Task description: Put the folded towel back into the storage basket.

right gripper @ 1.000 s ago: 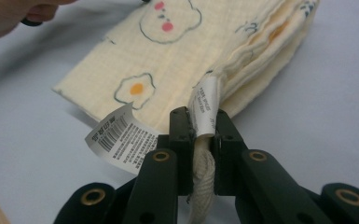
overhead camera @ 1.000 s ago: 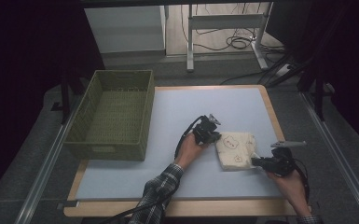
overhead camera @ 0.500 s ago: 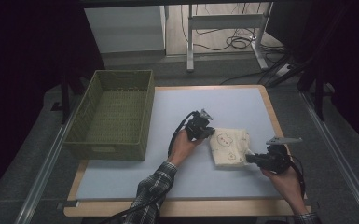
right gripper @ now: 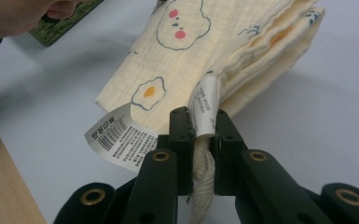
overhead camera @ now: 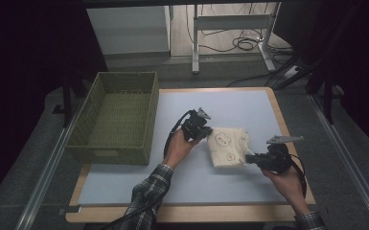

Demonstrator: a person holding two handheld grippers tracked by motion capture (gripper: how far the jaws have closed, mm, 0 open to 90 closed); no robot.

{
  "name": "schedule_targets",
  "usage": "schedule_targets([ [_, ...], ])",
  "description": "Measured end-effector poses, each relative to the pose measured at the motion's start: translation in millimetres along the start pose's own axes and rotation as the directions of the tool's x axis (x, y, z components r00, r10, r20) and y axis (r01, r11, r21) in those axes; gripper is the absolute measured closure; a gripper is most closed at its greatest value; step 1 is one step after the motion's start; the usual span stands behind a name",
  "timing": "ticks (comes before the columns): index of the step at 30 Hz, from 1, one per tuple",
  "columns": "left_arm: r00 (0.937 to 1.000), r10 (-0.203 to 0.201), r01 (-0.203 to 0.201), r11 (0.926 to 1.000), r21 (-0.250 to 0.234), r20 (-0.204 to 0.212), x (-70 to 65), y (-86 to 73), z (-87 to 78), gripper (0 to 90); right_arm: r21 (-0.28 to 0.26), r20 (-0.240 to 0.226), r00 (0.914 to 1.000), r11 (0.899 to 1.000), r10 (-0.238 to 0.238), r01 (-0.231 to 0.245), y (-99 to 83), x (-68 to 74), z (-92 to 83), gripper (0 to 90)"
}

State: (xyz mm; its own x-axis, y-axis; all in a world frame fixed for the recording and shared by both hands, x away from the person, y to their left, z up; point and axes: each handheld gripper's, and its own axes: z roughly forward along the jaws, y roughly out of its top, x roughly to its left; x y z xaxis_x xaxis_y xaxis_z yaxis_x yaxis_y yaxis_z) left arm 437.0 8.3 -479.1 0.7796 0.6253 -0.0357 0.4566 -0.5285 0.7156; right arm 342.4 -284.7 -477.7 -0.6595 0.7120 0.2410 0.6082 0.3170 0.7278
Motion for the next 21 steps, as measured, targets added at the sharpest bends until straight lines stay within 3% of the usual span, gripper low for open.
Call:
schedule_targets([
  [12, 0.9977, -0.003, 0.004, 0.9998, 0.018, -0.067, 15.4, -4.0, -33.4, 85.3, -0.002, -0.044, 0.9986, 1.000, -0.029, 0.029, 25.7, 16.2, 11.9, 81.1],
  [21, 0.9924, 0.007, -0.004, 0.9997, 0.026, -0.123, 27.0, -4.8, -62.7, 85.2, -0.008, -0.079, 0.9958, 0.999, -0.046, 0.045, 46.4, 27.7, 24.0, 81.1],
])
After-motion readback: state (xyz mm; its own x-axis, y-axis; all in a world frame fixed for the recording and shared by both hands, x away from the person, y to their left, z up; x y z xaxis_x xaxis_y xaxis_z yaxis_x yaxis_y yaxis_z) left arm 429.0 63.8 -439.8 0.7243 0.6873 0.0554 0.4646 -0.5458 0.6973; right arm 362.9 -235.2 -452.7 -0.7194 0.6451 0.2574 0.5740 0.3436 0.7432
